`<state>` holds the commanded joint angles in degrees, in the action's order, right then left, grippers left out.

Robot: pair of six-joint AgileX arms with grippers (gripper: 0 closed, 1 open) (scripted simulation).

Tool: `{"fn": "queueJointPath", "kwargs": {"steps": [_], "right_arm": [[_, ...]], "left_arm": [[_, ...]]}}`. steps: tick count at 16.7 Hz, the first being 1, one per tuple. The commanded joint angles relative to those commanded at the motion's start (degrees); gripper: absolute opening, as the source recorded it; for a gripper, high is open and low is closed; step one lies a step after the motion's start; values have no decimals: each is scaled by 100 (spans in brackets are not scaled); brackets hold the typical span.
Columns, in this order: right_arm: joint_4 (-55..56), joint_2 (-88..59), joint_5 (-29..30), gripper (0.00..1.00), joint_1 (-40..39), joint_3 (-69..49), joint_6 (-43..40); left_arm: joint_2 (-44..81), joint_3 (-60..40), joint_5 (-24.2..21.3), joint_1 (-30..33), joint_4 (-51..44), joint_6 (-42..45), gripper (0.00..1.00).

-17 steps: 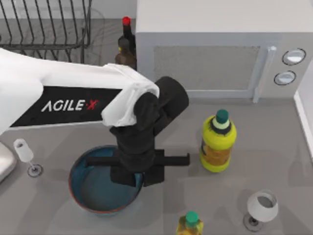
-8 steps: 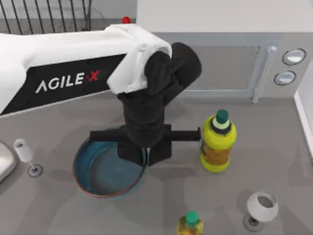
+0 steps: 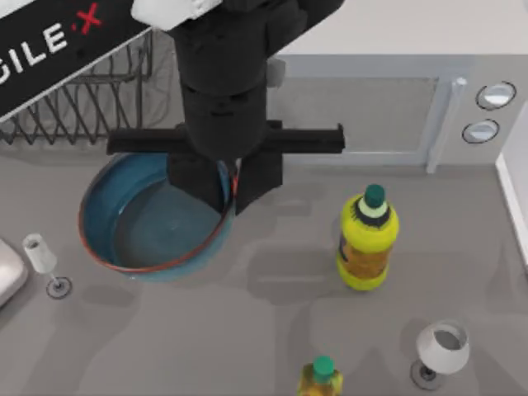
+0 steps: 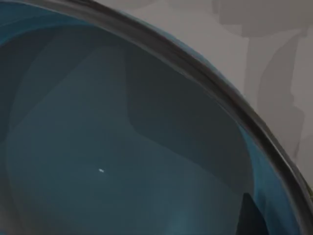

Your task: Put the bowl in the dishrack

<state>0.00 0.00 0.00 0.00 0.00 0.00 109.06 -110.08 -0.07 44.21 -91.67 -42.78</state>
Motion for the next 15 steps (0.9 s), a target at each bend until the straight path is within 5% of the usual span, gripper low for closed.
{"fn": "queueJointPath", "kwargs": {"steps": [8, 15], "right_arm": [[0, 0, 0, 100, 0, 0, 0], [0, 0, 0, 100, 0, 0, 0]], "left_arm": [[-99, -191, 3, -79, -136, 56, 0], [-1216, 366, -81, -1695, 1952, 1004, 0]]}}
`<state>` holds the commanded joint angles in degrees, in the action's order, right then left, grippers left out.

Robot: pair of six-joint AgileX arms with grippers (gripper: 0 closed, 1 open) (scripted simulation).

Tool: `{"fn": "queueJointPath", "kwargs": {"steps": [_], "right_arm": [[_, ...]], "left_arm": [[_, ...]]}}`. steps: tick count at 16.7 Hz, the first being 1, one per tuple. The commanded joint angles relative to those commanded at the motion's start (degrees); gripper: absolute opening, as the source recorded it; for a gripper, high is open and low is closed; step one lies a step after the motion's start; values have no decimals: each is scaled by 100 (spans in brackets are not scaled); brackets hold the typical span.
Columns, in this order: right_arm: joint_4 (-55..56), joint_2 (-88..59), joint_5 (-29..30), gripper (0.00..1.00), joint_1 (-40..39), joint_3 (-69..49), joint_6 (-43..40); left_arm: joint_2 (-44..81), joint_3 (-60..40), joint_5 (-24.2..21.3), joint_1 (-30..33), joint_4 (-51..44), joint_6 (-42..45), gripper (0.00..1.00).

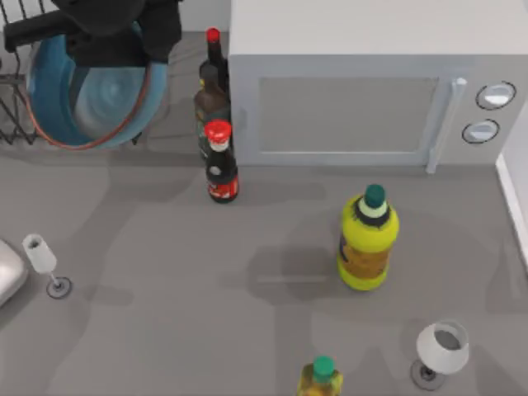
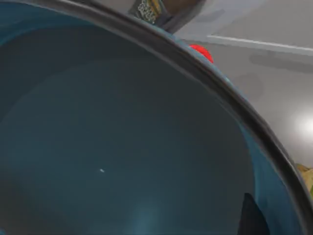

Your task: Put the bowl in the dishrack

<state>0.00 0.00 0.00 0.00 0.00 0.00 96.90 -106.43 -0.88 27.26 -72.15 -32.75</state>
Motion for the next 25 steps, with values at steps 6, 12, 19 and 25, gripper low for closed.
{"fn": "queueJointPath", "kwargs": {"steps": [6, 12, 19, 25], "right_arm": [[0, 0, 0, 100, 0, 0, 0], [0, 0, 0, 100, 0, 0, 0], [0, 0, 0, 100, 0, 0, 0], [0, 0, 0, 100, 0, 0, 0]], "left_arm": [[-1717, 1510, -278, -1938, 2974, 1459, 0], [-3523, 3252, -765, -3285, 5003, 2773, 0], [-4589, 4262, -1098, -3763, 5922, 3347, 0], [-4495, 4245, -1079, -3734, 5985, 3348, 0]]}}
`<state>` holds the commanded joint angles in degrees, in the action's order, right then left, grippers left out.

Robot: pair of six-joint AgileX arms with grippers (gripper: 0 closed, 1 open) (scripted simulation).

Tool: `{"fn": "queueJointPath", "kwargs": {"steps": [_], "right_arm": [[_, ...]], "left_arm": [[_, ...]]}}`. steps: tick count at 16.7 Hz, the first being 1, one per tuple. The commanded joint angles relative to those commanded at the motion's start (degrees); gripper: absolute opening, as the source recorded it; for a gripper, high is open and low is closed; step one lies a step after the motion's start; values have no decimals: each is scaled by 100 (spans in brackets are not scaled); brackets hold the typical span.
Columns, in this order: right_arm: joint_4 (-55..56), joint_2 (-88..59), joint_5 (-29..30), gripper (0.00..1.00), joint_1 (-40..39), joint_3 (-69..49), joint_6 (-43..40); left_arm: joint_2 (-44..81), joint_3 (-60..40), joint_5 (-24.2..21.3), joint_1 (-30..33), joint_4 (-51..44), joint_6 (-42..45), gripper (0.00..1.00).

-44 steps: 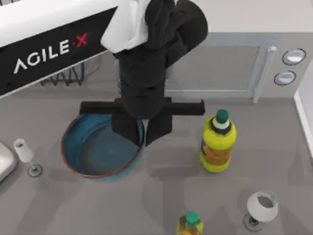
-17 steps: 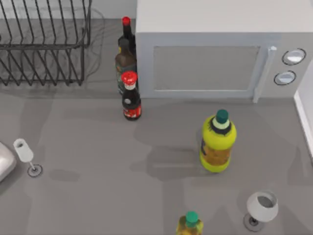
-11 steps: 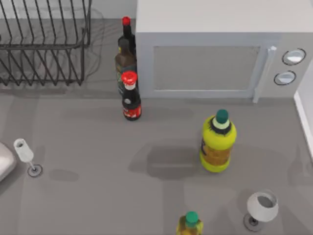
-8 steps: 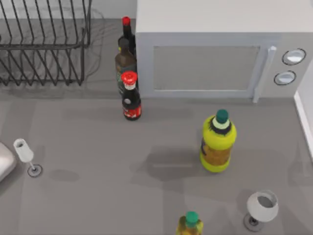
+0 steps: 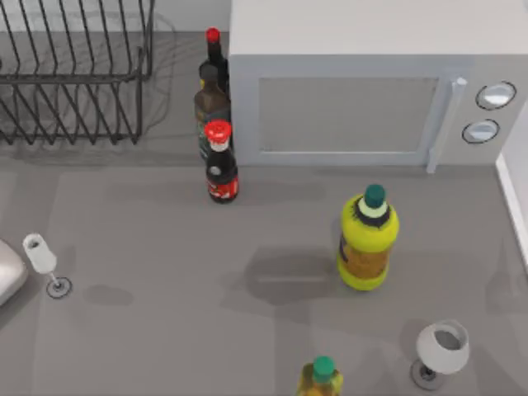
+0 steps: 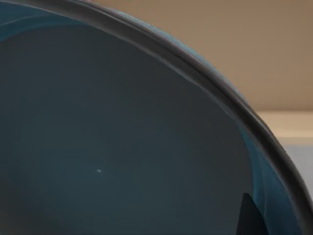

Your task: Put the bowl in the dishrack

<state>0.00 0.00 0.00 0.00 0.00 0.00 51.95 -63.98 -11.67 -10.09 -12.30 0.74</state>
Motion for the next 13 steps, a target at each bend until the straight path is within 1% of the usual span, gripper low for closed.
{"fn": "queueJointPath", "kwargs": {"steps": [2, 5, 13], "right_arm": [[0, 0, 0, 100, 0, 0, 0], [0, 0, 0, 100, 0, 0, 0], [0, 0, 0, 100, 0, 0, 0]], "left_arm": [[305, 12, 25, 30, 314, -2, 0], [1144, 84, 102, 107, 1207, 0, 0], [3913, 735, 412, 456, 4740, 51, 0]]}}
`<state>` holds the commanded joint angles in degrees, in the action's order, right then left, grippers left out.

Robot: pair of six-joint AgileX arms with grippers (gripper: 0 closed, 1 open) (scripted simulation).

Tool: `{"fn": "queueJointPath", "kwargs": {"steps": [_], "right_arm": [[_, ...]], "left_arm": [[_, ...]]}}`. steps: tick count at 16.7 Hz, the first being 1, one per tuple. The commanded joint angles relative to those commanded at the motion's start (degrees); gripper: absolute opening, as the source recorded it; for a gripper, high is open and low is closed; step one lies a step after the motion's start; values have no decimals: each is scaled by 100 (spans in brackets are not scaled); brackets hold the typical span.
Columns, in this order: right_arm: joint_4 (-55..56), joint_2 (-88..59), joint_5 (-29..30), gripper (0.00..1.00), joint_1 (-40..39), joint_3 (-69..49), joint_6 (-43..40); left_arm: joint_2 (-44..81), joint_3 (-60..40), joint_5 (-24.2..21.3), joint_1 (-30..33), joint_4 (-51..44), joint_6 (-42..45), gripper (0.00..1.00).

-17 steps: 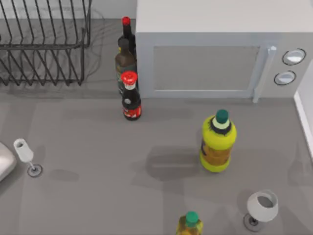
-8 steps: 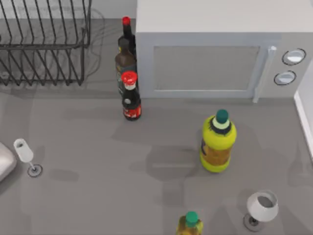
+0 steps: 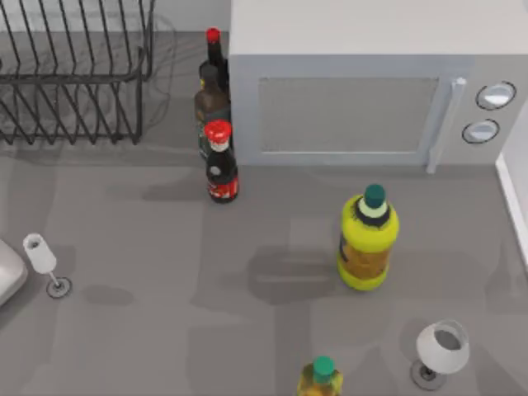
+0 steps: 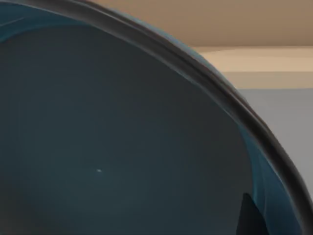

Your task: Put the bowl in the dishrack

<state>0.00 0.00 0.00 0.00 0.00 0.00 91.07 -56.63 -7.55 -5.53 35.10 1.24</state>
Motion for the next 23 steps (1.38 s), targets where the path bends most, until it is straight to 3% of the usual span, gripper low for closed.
{"fn": "queueJointPath", "kwargs": {"steps": [4, 10, 23], "right_arm": [[0, 0, 0, 100, 0, 0, 0], [0, 0, 0, 100, 0, 0, 0], [0, 0, 0, 100, 0, 0, 0]], "left_arm": [[817, 307, 125, 142, 1073, -25, 0], [951, 371, 150, 170, 1248, -34, 0], [951, 371, 150, 170, 1248, -34, 98]]}}
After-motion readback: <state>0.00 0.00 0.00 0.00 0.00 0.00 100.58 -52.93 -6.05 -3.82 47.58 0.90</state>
